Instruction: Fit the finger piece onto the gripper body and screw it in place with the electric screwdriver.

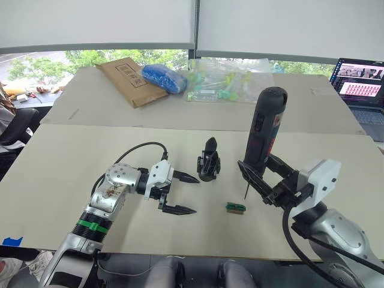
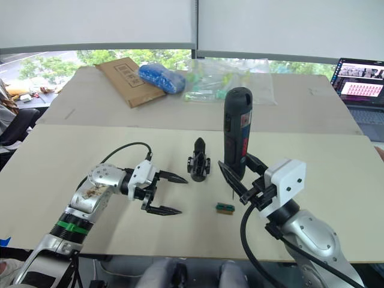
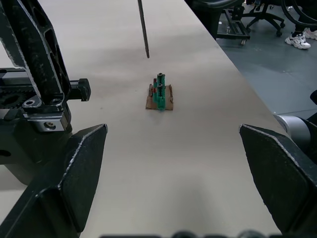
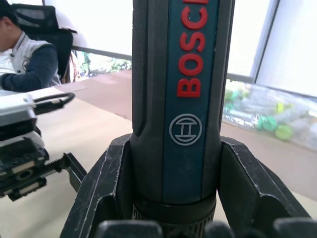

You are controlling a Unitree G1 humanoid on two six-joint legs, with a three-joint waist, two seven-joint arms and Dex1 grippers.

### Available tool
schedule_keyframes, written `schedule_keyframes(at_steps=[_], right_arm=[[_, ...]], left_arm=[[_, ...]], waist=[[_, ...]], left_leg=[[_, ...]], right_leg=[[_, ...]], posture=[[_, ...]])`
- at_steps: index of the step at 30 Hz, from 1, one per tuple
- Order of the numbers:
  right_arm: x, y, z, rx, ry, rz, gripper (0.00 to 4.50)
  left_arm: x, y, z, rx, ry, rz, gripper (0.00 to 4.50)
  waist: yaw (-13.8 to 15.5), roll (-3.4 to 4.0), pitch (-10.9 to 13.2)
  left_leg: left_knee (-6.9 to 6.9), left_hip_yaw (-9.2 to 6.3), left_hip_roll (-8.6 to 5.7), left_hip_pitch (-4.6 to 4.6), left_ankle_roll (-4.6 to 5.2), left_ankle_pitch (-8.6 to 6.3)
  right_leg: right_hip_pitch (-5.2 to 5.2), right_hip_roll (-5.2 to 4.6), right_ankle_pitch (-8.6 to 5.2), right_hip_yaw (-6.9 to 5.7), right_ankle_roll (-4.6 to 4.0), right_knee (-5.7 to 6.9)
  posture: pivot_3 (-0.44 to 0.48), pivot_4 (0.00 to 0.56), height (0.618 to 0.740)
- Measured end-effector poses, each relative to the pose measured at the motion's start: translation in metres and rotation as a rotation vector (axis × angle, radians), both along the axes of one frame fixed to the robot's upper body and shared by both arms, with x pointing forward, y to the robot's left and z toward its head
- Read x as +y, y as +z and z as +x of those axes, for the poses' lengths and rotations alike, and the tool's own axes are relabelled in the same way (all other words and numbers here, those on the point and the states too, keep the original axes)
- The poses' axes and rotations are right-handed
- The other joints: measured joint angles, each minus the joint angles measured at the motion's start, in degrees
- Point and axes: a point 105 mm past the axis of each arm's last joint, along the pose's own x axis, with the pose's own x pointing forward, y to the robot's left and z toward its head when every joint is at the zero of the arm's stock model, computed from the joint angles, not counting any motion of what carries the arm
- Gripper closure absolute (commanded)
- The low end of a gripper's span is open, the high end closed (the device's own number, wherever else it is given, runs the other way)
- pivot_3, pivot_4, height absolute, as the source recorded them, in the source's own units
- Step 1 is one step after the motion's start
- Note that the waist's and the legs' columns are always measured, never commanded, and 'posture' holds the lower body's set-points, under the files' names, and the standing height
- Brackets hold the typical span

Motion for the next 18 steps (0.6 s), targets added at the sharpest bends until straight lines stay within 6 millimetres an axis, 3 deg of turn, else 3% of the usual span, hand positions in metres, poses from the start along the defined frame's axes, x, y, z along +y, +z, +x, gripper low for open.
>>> schedule_keyframes(at_steps=[7,18], right_arm=[[-0.013,-0.002,-0.002,0.010,-0.048,0.018,2.55],[-0.013,-0.010,-0.003,0.033,-0.064,0.059,2.55]], left_arm=[[-0.001,0.002,0.001,0.010,-0.007,0.002,0.00],[-0.005,0.001,0.001,0.025,-0.012,-0.007,0.00]], waist=[[-0.24,0.00,0.00],[-0.24,0.00,0.00]], left_leg=[[0.01,0.03,0.01,0.02,-0.01,0.00],[0.01,0.03,0.01,0.02,0.00,0.00]], right_leg=[[-0.05,0.01,0.00,0.04,0.00,0.00],[-0.03,0.01,0.00,0.05,0.00,0.00]], posture=[[0.000,0.150,0.740],[0.000,0.150,0.740]])
